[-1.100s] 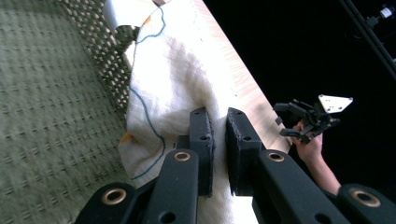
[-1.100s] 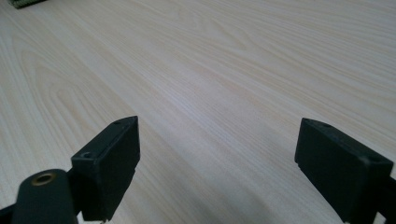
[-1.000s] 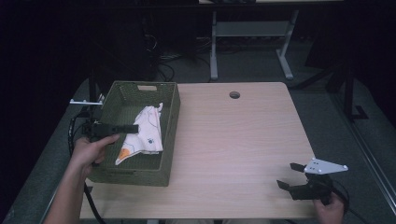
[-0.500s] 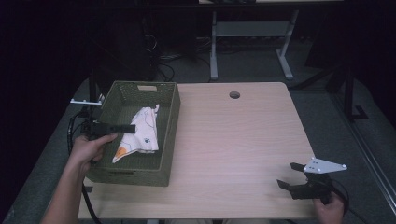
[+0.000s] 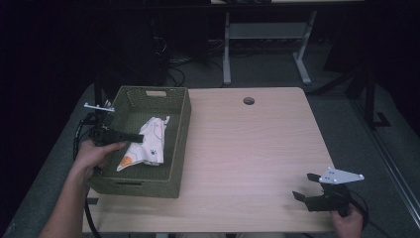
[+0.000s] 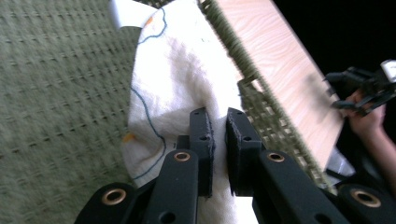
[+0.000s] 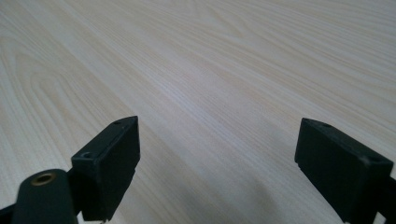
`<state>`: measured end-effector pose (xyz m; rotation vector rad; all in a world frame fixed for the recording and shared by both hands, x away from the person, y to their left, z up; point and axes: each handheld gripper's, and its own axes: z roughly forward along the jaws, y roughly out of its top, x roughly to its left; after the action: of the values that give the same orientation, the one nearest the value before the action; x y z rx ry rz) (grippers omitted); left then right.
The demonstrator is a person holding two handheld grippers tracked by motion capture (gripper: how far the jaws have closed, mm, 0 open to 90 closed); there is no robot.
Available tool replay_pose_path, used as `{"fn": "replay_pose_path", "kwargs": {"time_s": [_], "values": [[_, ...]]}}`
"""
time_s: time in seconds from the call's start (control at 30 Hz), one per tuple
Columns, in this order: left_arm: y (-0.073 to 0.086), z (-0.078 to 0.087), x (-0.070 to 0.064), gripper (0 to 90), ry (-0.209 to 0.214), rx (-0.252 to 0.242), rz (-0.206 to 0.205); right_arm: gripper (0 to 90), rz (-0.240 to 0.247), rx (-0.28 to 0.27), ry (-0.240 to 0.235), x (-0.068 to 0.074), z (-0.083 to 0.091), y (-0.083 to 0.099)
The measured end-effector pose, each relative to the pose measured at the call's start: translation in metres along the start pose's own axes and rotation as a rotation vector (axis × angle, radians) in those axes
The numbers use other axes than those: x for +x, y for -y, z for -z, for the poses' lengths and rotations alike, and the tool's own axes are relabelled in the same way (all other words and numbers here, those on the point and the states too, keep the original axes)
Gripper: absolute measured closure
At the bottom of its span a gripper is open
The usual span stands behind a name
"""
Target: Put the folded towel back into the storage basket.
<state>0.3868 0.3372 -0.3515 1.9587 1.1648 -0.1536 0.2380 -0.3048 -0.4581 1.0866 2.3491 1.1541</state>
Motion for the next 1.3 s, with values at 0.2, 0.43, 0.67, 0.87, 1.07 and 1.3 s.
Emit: {"fn": "replay_pose_path", "kwargs": {"time_s": [0.2, 0.43, 0.67, 0.87, 1.07, 1.3], "values": [[-0.006, -0.003, -0.001, 58.1, -0.175, 0.013, -0.060, 13.5, 0.000, 0.012, -0.002, 0.000, -0.002, 0.000], [-0.004, -0.015, -0.004, 59.1, -0.183, 0.088, -0.068, 13.6, 0.005, 0.005, -0.008, 0.001, -0.002, 0.000], [0.000, -0.040, -0.006, 60.7, -0.176, 0.197, -0.051, 13.5, 0.012, 0.003, -0.015, 0.002, -0.001, -0.001], [0.000, -0.064, -0.009, 55.5, -0.192, 0.293, -0.034, 13.5, 0.017, 0.006, -0.022, 0.002, -0.001, -0.001], [-0.001, -0.093, -0.014, 52.9, -0.235, 0.405, -0.060, 13.5, 0.020, 0.002, -0.020, 0.003, 0.000, -0.001], [-0.001, -0.112, -0.017, 53.1, -0.290, 0.481, -0.080, 13.5, 0.024, 0.000, -0.018, 0.004, 0.000, -0.002]]}}
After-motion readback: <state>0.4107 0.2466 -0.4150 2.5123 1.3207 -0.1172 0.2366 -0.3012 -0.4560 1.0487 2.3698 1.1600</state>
